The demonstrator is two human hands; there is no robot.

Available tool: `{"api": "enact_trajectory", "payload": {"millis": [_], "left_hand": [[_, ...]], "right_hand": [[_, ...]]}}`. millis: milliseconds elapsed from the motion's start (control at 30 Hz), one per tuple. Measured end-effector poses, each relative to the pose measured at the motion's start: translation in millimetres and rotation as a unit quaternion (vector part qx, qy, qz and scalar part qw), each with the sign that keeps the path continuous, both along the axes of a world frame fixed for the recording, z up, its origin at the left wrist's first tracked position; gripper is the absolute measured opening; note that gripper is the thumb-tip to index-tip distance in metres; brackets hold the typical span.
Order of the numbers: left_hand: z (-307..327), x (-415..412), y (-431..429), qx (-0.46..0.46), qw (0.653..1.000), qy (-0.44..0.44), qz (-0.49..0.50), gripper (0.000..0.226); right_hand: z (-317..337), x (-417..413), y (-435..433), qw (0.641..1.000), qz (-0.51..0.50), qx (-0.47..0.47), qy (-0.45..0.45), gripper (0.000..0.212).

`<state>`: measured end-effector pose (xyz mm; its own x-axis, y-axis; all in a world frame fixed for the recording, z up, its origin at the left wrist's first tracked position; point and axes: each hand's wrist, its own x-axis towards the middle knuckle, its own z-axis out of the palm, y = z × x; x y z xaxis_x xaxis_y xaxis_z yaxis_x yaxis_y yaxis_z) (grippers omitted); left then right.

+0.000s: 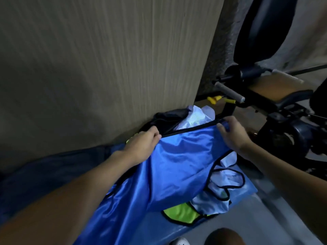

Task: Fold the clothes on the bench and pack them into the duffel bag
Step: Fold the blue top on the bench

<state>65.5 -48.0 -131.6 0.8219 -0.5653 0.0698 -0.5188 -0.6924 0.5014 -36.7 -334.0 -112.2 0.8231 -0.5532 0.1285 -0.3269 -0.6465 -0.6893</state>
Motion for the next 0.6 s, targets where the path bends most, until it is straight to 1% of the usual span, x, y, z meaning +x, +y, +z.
{"api": "enact_trajectory", "payload": {"millis": [100,200,300,433,600], "left_hand": [[-7.4,3.6,-4.1,-0.015,1.000,-0.013,-0.006,0.018],[-7.4,-0.3,-5.2,-0.054,0.998,-0.029,-0.010,0.016],[1.0,-13.5,4.0,-0.105,0.993,-0.060,-0.011,0.019],[8.3,-38.1,43.0,-0.102,0.992,-0.070,0.007,0.015],[0.4,-73.6,119.8,-0.085,0.993,-0.037,0.067,0.011]], "right_hand": [[-13.4,4.4,1.1,0.999,0.016,-0.010,0.045,0.048],[-17.1,4.4,1.6,0.993,-0.007,-0.074,0.097,0.060],[-11.2,-5.0,12.4,0.986,-0.021,-0.139,0.094,0.067],[-4.4,-20.6,52.6,0.983,0.041,-0.173,0.038,0.056],[-12.8,-33.5,133.7,0.977,0.145,-0.156,-0.015,0.036]]}}
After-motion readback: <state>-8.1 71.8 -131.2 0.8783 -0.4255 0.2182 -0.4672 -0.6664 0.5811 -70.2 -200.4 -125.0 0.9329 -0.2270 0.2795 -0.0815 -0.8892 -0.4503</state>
